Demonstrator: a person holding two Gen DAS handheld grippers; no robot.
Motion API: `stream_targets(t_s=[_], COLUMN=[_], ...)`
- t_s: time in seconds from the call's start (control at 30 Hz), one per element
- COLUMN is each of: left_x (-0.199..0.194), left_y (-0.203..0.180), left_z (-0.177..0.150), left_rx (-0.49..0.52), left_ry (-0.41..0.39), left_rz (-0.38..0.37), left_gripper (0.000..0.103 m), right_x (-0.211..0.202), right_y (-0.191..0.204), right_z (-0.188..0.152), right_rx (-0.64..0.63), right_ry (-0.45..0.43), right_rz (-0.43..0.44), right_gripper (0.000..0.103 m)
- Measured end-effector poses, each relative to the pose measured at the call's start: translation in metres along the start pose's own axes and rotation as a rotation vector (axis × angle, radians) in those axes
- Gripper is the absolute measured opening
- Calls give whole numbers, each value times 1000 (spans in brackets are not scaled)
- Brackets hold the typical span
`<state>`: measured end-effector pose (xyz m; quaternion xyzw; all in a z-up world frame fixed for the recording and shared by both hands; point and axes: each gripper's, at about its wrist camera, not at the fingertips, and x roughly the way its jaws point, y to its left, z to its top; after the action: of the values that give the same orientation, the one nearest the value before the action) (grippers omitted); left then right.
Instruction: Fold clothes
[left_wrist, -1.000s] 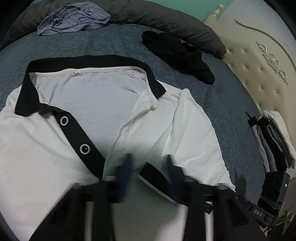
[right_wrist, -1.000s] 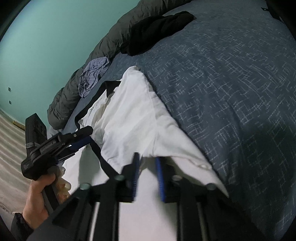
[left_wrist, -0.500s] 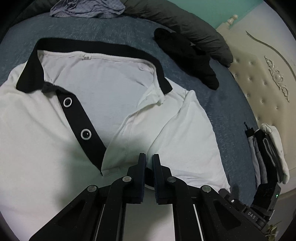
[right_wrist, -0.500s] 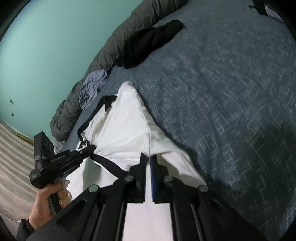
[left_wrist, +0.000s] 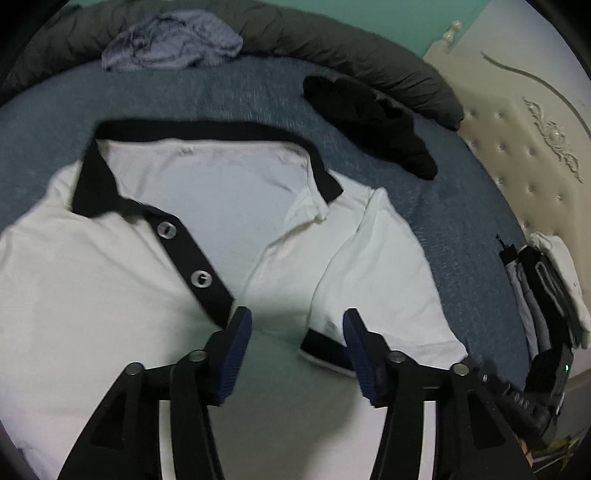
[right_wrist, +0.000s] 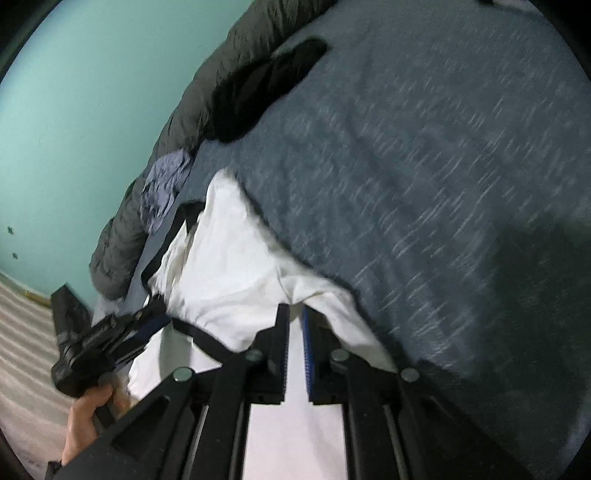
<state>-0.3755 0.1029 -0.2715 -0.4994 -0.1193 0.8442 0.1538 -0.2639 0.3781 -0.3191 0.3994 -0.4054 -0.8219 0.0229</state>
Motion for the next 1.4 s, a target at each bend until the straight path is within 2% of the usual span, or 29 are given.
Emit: stream_targets(t_s=[0.07,0.2,0.4,0.47,0.57,0.7,0.9,1.03,1.17,1.2,1.3,1.4], left_x=[-19,-55,-115,-134,-160,-169,-157,-149,-143,-144,-145,-147], left_y=[5,47,148,181,234,275,295,300,292,292,296,295], left_z=[-4,-22,-53,-63,-79,-92,-90,-86,-79,-79,-79,-80], left_rx=[13,-44,-204,-266,-399,-474,-468,-446,-394,-395,-401,-383], left_ry=[-28,-64,-119,-144,-182,-191,-199,-218,-201,-203,-206,-206], left_rz=[8,62,234,286,306,361,344,316,314,314,317,311], left_gripper=[59,60,61,61,61,63,63,63,61,57,35,29], right_x=[-8,-13,-14,-15,-17,-17,-12,-5,-2,-3,-4,-4], right_y=[0,0,4,4,6,11,29,28,29,30,30,28], right_z=[1,-3,-8,-8,-9,-11,-14,-17,-18,-18,-17,-18], right_rx=[5,6,5,7,6,-10,-81,-73,-78,-81,-83,-76], right_ry=[-37,-53,-62,-72,-88,-87,-94,-70,-65,-69,-75,-71], right_rz=[-3,-26,-28,-24,-14,-2,2,11,7,8,9,14], right_gripper=[7,7,10,18,25,25,25,31,31,31,31,31])
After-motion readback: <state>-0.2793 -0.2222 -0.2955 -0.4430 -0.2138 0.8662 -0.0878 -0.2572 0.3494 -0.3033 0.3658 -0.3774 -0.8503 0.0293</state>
